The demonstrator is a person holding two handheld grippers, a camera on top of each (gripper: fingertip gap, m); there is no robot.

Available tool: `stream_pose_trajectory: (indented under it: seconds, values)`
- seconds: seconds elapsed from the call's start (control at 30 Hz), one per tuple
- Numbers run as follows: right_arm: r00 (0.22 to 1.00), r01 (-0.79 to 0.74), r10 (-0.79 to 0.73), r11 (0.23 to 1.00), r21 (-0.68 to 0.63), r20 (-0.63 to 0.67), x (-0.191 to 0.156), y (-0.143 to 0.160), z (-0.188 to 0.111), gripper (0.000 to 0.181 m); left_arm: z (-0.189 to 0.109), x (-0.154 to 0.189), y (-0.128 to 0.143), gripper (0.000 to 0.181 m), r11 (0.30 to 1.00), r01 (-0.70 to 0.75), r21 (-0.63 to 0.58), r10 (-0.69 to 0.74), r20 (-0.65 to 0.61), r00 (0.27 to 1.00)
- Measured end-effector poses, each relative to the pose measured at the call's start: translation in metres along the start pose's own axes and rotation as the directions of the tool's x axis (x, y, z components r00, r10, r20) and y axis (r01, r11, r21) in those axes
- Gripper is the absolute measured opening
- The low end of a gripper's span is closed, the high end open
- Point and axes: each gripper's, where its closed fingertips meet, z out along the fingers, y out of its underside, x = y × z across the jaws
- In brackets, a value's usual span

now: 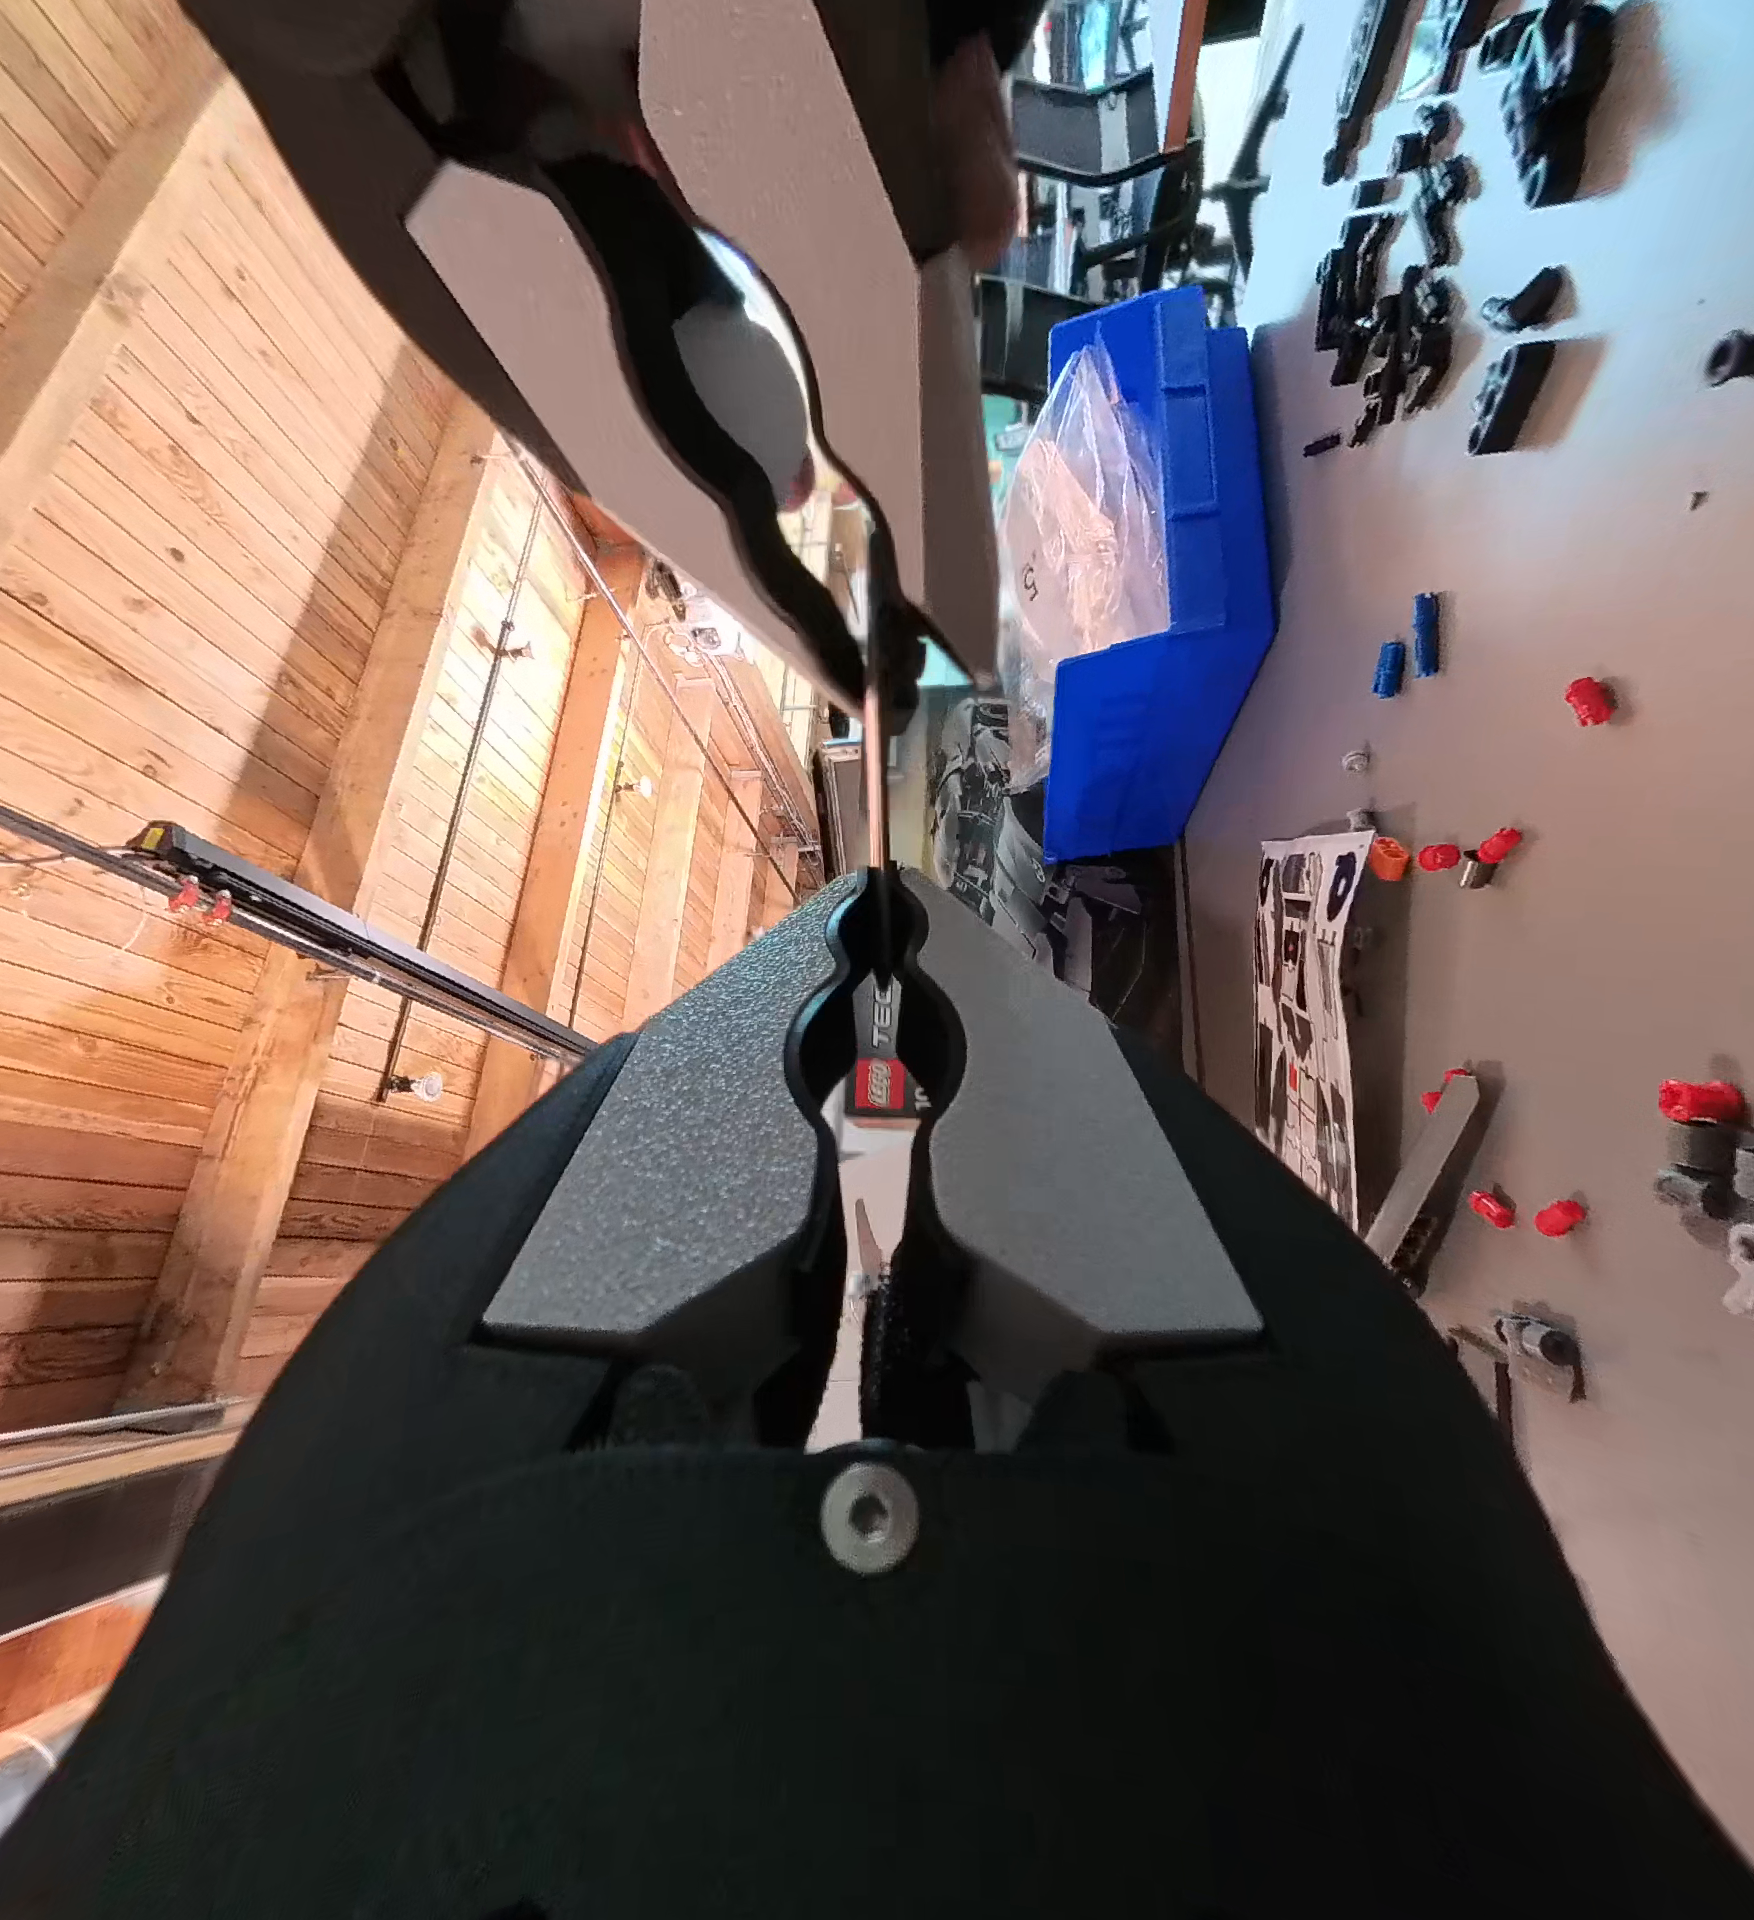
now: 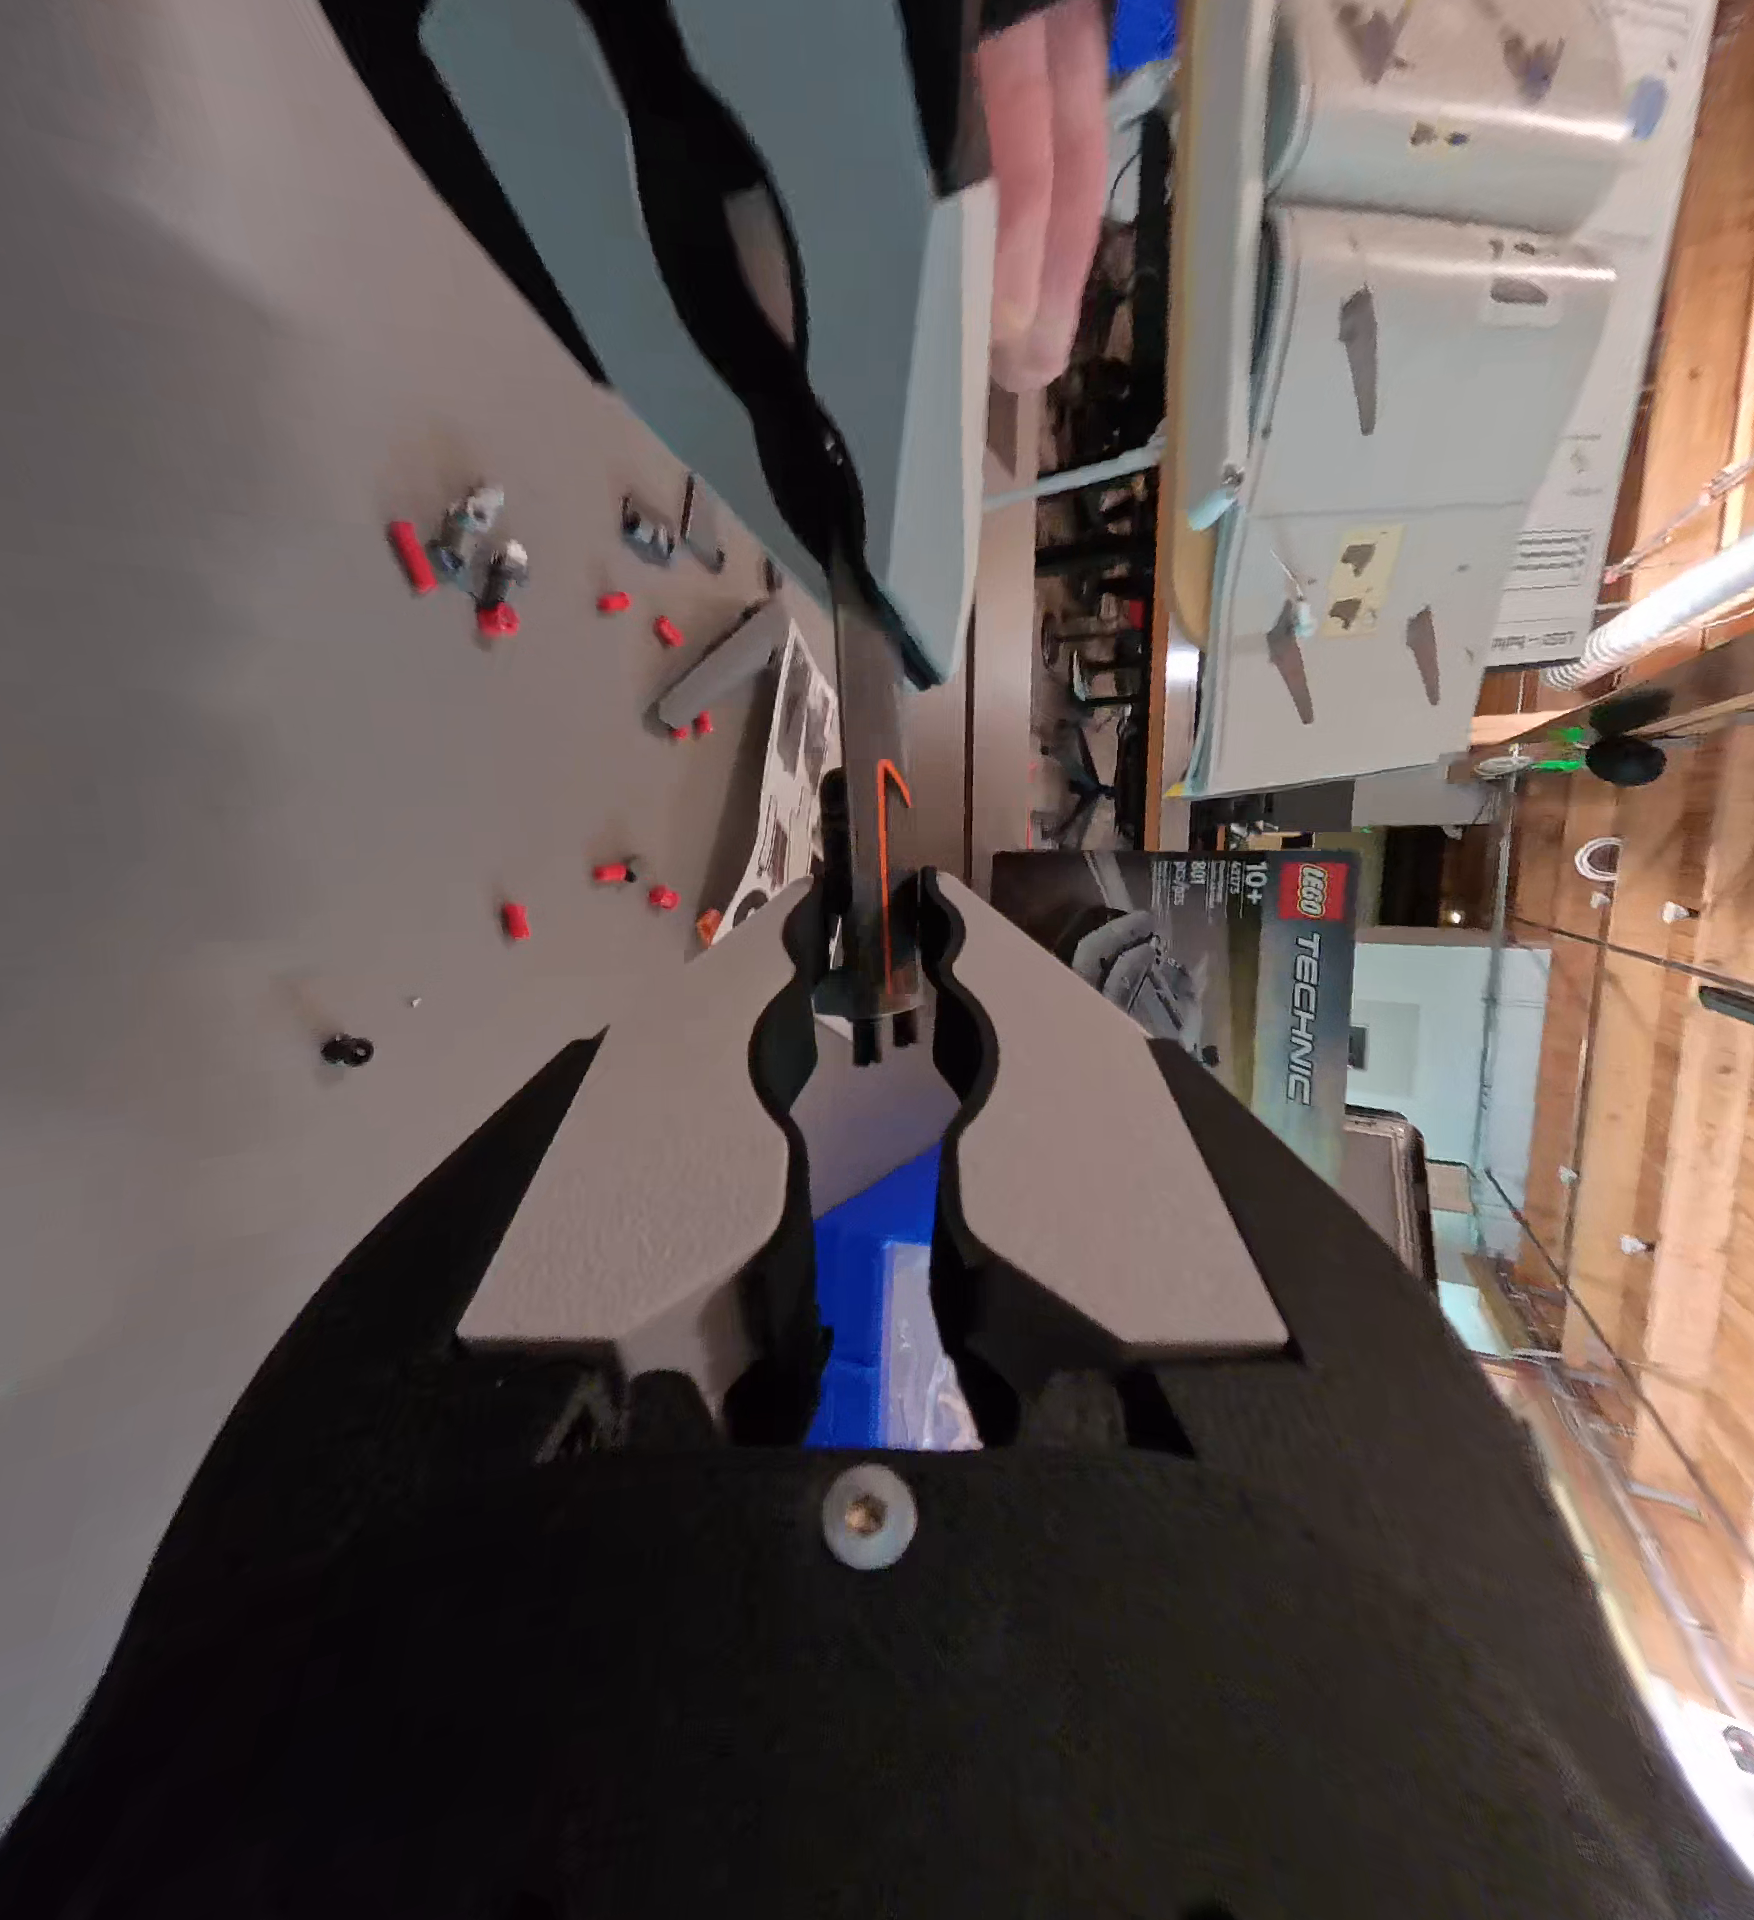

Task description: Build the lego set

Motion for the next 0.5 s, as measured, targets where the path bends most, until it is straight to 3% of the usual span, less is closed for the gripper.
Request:
stream_pose_trajectory:
  seconds: [0.07, 0.1, 0.23, 0.33, 0.5]
  values:
    - [0.999, -0.050, 0.050, 0.999, -0.011, -0.021, 0.008, 0.004, -0.004, 0.042, 0.000, -0.002, 0.004, 0.000, 1.000, 0.002, -0.010, -0.002, 0.003, 1.000]
    - [0.997, -0.076, 0.076, 0.997, 0.002, -0.015, 0.009, 0.004, -0.006, 0.047, 0.000, -0.002, 0.004, 0.000, 1.000, 0.004, -0.011, -0.004, 0.005, 1.000]
    - [0.981, -0.188, 0.184, 0.978, 0.094, 0.053, 0.010, -0.001, -0.015, 0.046, -0.001, -0.002, -0.003, 0.000, 1.000, -0.022, 0.014, 0.022, 0.023, 0.999]
    - [0.982, -0.165, 0.155, 0.983, 0.087, 0.105, 0.000, 0.001, -0.011, 0.029, -0.001, -0.003, -0.005, 0.000, 1.000, -0.016, 0.025, 0.015, 0.035, 0.999]
    - [0.998, -0.042, 0.045, 0.996, 0.081, -0.035, 0.001, 0.001, -0.008, 0.018, -0.002, -0.004, -0.006, 0.000, 0.999, 0.030, 0.041, -0.032, 0.029, 0.999]
